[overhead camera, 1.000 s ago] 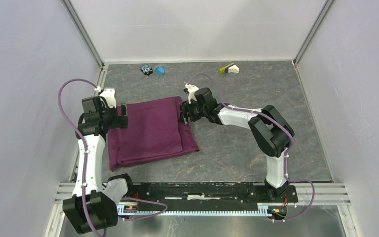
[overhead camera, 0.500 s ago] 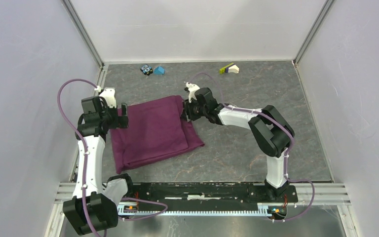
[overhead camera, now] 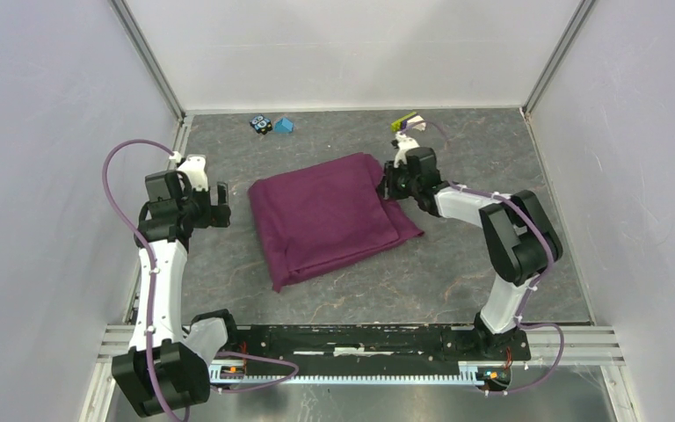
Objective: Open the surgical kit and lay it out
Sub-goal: Move the surgical kit at the center of the board.
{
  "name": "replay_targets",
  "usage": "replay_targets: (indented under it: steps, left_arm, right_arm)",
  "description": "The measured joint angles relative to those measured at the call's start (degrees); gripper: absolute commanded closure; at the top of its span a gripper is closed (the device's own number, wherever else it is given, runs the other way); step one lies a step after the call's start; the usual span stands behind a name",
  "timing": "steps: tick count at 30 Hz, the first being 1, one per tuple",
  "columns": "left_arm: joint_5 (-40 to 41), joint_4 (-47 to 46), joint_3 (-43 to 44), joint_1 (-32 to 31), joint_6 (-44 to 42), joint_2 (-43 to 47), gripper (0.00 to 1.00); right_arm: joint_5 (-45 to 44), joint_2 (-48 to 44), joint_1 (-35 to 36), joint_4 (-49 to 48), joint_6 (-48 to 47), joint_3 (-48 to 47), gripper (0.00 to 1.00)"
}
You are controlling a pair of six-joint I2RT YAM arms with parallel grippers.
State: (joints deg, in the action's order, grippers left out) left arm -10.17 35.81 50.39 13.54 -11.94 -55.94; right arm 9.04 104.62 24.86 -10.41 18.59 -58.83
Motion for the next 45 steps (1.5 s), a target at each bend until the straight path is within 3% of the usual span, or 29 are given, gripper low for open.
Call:
replay_targets:
  steps: [5, 11, 19, 23, 28, 31, 34, 45]
  left_arm:
    - [-3.89, -0.39, 0.28, -0.02, 0.11, -3.3, 0.0]
    - [-10.34, -1.99, 4.72, -1.86, 4.35, -13.62, 0.0]
    - [-14.93, -8.76, 13.22, -16.87, 15.85, -30.62, 0.07]
    - [-16.81, -11.69, 16.48, -20.55, 20.98, -38.4, 0.1]
    - [-17.14, -14.78, 20.22, -22.23, 25.66, -46.38, 0.22]
    - [-17.53, -16.65, 20.52, -22.86, 28.24, -49.29, 0.38]
    - [-18.6, -17.53, 20.92, -23.32, 29.92, -51.36, 0.47]
    - [-19.06, -16.15, 33.81, -23.12, 32.94, -62.38, 0.52]
  right_arm:
    - [-0.57, -4.35, -7.19, -1.77, 0.04, 5.75, 0.68]
    - [-3.13, -8.72, -13.44, -3.17, 0.46, 10.99, 0.65]
    - [-5.05, -9.88, -14.12, -3.39, 0.37, 12.22, 0.65]
    - [-4.79, -9.64, -14.21, -3.28, -0.07, 12.0, 0.65]
    - [-3.54, -8.15, -14.47, -3.23, -0.28, 10.62, 0.65]
    - [-2.71, -6.84, -14.49, -3.19, -0.22, 9.31, 0.65]
    - [-1.7, -4.57, -14.49, -3.43, 0.11, 7.08, 0.65]
    - [-1.2, 3.26, -15.72, -1.77, 0.37, -2.99, 0.65]
